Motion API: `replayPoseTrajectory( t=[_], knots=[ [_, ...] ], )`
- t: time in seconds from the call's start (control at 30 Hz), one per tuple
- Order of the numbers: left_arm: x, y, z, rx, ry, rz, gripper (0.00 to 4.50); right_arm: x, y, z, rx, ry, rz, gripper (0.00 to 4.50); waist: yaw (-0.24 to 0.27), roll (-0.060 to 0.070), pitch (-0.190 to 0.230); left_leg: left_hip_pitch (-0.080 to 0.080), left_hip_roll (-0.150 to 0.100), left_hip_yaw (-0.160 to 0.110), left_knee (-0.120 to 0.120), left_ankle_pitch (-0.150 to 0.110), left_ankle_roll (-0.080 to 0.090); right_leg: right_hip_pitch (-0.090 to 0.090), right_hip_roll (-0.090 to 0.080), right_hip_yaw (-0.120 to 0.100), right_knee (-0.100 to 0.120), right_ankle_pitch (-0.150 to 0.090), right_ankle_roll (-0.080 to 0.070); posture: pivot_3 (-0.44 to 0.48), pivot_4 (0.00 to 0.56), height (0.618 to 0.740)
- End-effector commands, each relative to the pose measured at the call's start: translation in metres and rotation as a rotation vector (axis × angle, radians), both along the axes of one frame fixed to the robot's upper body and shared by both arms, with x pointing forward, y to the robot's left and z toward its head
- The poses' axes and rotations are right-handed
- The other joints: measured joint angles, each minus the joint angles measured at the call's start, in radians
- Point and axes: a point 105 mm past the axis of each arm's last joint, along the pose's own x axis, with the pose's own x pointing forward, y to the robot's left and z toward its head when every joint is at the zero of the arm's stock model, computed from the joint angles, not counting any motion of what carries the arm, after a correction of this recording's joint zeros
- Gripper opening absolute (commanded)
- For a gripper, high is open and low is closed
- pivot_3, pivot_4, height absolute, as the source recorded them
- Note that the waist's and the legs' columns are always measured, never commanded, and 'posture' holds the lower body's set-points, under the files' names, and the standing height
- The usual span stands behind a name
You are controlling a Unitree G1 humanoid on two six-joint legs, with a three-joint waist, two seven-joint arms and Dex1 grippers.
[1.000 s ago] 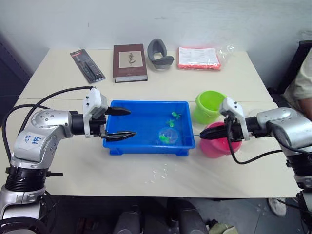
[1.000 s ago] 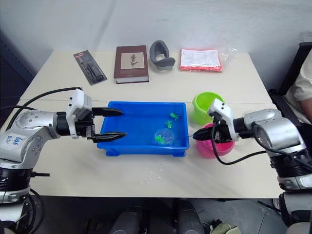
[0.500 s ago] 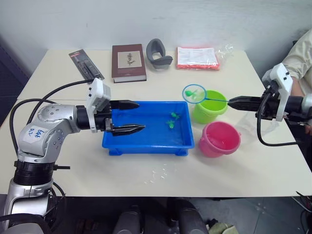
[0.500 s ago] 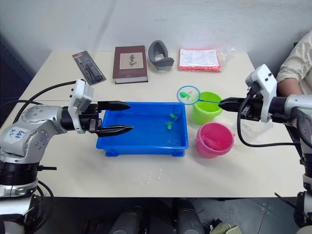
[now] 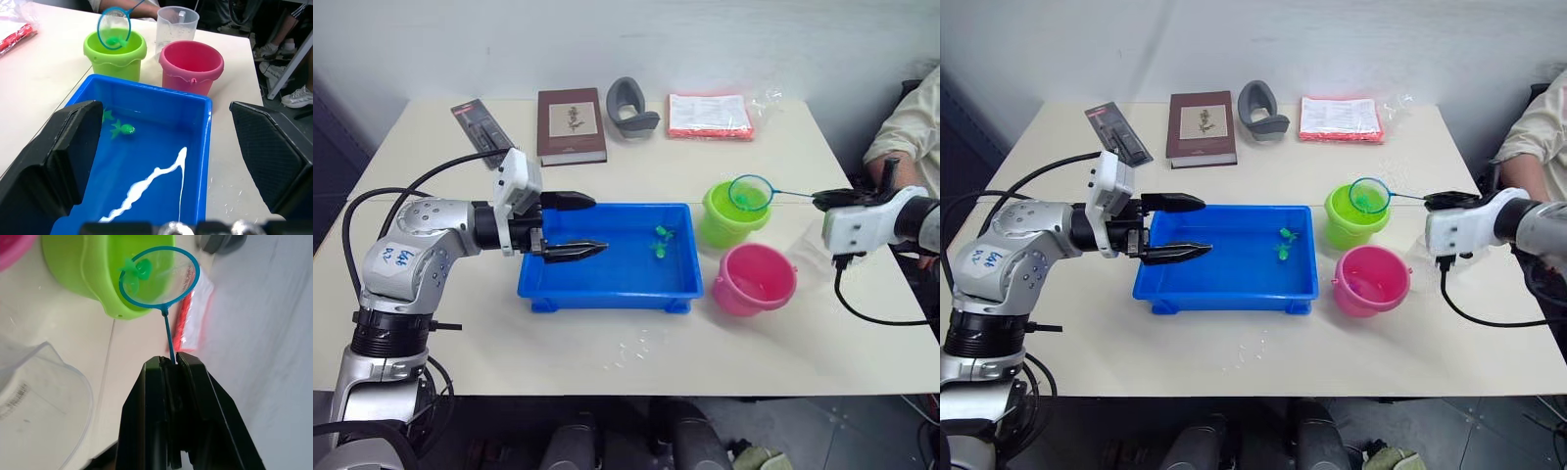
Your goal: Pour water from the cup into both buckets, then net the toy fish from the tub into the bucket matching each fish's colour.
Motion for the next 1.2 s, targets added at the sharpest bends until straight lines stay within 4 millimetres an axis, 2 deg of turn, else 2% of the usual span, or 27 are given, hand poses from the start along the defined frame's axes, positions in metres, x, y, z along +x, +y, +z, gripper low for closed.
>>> replayPoseTrajectory(
  t=[0.03,0.1,0.2,0.27,0.37,0.43,0.5,0.57,0.63,0.7,0.83,0.93,1.07,1.2],
  knots=[
    [-0.002,0.001,0.006,0.006,-0.031,-0.011,4.47,0.002,-0.007,0.034,-0.036,-0.168,0.020,0.00,-0.005,0.000,0.000,0.000,0.000,0.001,0.000,0.000,0.000,0.000,0.000,0.001,0.001,0.000,0.000,0.000,0.150,0.740],
    [-0.001,0.001,0.006,0.007,-0.032,-0.013,4.47,0.002,-0.008,0.039,-0.046,-0.187,0.034,0.00,-0.010,0.000,0.000,0.001,0.000,0.001,0.000,0.001,-0.001,0.000,0.000,0.001,0.002,0.000,0.000,0.000,0.150,0.740],
    [0.001,0.002,0.007,0.007,-0.034,-0.011,4.47,-0.002,-0.002,0.025,-0.077,-0.144,0.089,0.00,-0.016,0.000,0.000,0.002,0.002,0.000,0.000,0.002,-0.003,0.000,0.003,0.001,0.002,0.000,-0.001,0.000,0.150,0.740],
    [0.004,0.002,0.007,0.005,-0.037,-0.010,4.47,-0.001,0.000,0.032,-0.070,-0.180,0.093,0.00,-0.019,0.000,0.000,0.002,0.002,0.000,0.000,0.002,-0.004,0.000,0.003,0.001,0.002,0.000,-0.001,0.000,0.150,0.740],
    [0.004,0.001,0.007,0.004,-0.037,-0.015,4.47,0.004,-0.007,0.042,0.006,-0.179,0.034,0.00,-0.020,0.000,0.000,0.002,0.002,0.001,0.000,0.002,-0.004,0.000,0.003,0.002,0.004,0.000,-0.001,0.000,0.150,0.740],
    [0.002,0.004,0.004,0.015,-0.029,-0.015,4.47,0.005,0.000,0.046,0.160,-0.134,0.029,0.00,-0.020,0.000,0.000,0.002,0.002,0.001,0.000,0.002,-0.004,0.000,0.003,0.003,0.004,0.000,-0.001,0.000,0.150,0.740],
    [0.002,0.011,-0.002,0.035,-0.015,0.005,4.47,0.005,0.017,0.056,0.335,-0.081,0.055,0.00,-0.023,0.000,0.000,0.003,0.002,0.001,0.000,0.002,-0.004,0.000,0.003,0.003,0.004,0.000,-0.001,0.000,0.150,0.740],
    [0.000,0.018,-0.009,0.052,0.004,0.027,4.47,0.000,0.045,0.053,0.343,-0.015,0.140,0.00,-0.026,0.000,0.000,0.003,0.003,0.002,0.000,0.002,-0.004,0.001,0.004,0.003,0.005,0.000,-0.001,0.000,0.150,0.740],
    [-0.003,0.023,-0.015,0.068,0.016,0.044,4.47,-0.002,0.072,0.037,0.349,0.074,0.194,0.00,-0.022,0.000,0.000,0.004,0.004,0.001,0.000,0.003,-0.004,0.001,0.004,0.003,0.006,-0.001,-0.001,0.000,0.150,0.740],
    [-0.004,0.025,-0.018,0.079,0.018,0.055,4.47,-0.003,0.089,0.025,0.361,0.142,0.214,0.00,-0.018,0.000,0.000,0.004,0.004,0.000,0.000,0.003,-0.005,0.001,0.004,0.002,0.006,-0.001,-0.001,0.000,0.150,0.740],
    [-0.005,0.024,-0.016,0.077,0.012,0.062,4.47,-0.002,0.106,0.004,0.303,0.211,0.234,0.00,-0.007,0.000,0.000,0.002,0.002,-0.002,0.001,0.002,-0.003,0.001,0.002,0.002,0.005,-0.001,-0.001,0.000,0.150,0.740],
    [-0.007,0.022,-0.015,0.076,0.005,0.061,4.47,0.003,0.113,-0.008,0.181,0.195,0.265,0.00,0.000,0.000,0.000,0.001,0.002,-0.002,0.000,0.001,-0.001,0.000,0.001,0.001,0.006,-0.001,-0.001,0.000,0.150,0.740],
    [-0.011,0.022,-0.014,0.074,0.002,0.064,4.47,0.011,0.116,-0.015,0.037,0.147,0.301,0.00,0.000,0.000,0.000,0.000,0.001,-0.001,0.000,0.000,0.001,0.000,0.001,0.001,0.005,0.000,-0.001,0.000,0.150,0.740],
    [-0.014,0.024,-0.015,0.077,0.008,0.073,4.47,0.016,0.117,-0.017,-0.027,0.117,0.336,0.00,-0.001,0.000,0.000,0.000,0.001,-0.001,0.000,0.000,0.001,0.000,0.001,0.001,0.005,0.000,-0.001,0.000,0.150,0.740]
  ],
)
